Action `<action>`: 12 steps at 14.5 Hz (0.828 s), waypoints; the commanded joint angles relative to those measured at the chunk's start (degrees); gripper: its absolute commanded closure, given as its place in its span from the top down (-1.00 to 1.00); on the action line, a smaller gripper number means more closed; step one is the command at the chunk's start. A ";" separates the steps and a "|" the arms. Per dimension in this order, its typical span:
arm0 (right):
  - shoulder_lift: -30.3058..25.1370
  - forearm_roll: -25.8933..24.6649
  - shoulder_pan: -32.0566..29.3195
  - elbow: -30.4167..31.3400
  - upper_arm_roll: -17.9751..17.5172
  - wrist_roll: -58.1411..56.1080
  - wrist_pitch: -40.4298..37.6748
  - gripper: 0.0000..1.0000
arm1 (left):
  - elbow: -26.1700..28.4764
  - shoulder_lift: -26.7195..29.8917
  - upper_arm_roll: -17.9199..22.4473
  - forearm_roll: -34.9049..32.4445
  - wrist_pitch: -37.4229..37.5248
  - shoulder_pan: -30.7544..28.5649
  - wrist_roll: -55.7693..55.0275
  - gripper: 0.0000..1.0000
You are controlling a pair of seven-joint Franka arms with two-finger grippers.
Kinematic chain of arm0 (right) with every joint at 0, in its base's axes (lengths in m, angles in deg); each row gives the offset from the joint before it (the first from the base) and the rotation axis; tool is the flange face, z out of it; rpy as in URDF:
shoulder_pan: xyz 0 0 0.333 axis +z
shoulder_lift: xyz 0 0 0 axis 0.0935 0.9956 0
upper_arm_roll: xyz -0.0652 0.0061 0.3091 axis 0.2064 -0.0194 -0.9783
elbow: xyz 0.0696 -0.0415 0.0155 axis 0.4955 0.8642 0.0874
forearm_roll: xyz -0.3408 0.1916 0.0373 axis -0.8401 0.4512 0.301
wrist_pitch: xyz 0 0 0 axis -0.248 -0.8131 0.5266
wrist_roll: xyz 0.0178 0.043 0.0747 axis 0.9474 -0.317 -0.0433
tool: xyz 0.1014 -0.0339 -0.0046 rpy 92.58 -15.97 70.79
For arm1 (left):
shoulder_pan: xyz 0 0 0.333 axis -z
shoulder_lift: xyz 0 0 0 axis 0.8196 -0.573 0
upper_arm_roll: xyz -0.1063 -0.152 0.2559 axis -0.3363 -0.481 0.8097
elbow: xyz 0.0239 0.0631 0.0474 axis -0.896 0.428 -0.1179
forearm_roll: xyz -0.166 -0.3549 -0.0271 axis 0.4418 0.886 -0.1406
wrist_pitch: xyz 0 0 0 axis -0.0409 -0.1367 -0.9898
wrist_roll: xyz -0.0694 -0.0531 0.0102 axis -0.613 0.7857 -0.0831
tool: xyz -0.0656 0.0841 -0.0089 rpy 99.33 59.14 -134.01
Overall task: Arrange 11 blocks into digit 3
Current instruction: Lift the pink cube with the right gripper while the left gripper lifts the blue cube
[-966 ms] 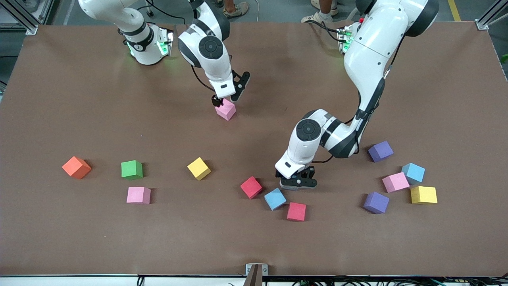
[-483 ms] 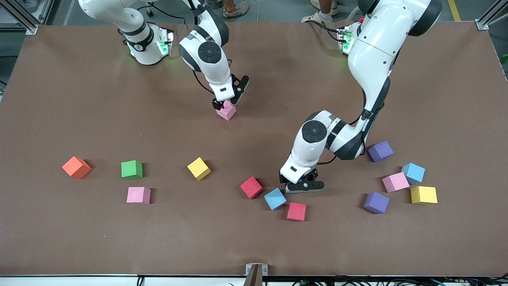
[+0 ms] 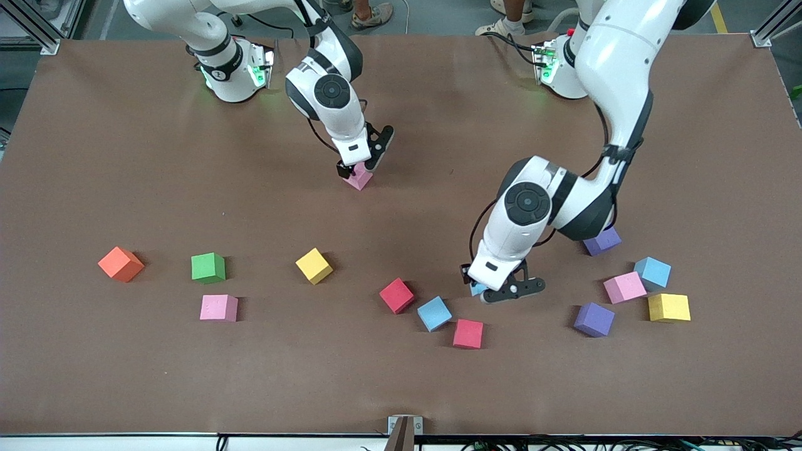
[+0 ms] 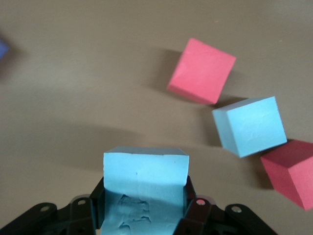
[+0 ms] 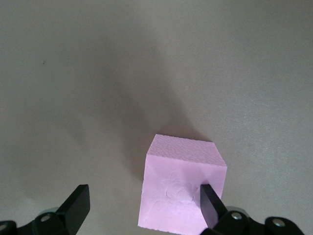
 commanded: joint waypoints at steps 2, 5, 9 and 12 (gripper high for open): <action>-1.44 0.24 -0.69 0.66 -0.60 -0.72 -0.53 1.00 | 1.08 4.07 -0.27 3.45 8.80 -0.70 -12.79 -0.70; -4.52 -1.07 -0.77 0.66 -0.51 -0.90 -3.77 1.00 | 1.26 4.25 -0.27 3.81 11.00 -0.35 -29.69 -0.79; -4.26 -3.19 -1.30 0.48 -0.51 -0.63 -2.99 1.00 | 1.08 4.16 -0.27 3.81 13.12 -0.35 -52.36 -0.80; -3.13 -4.50 -1.30 0.57 -0.51 -0.63 -2.99 1.00 | 1.08 4.16 -0.19 3.20 18.82 -0.08 -59.33 -0.81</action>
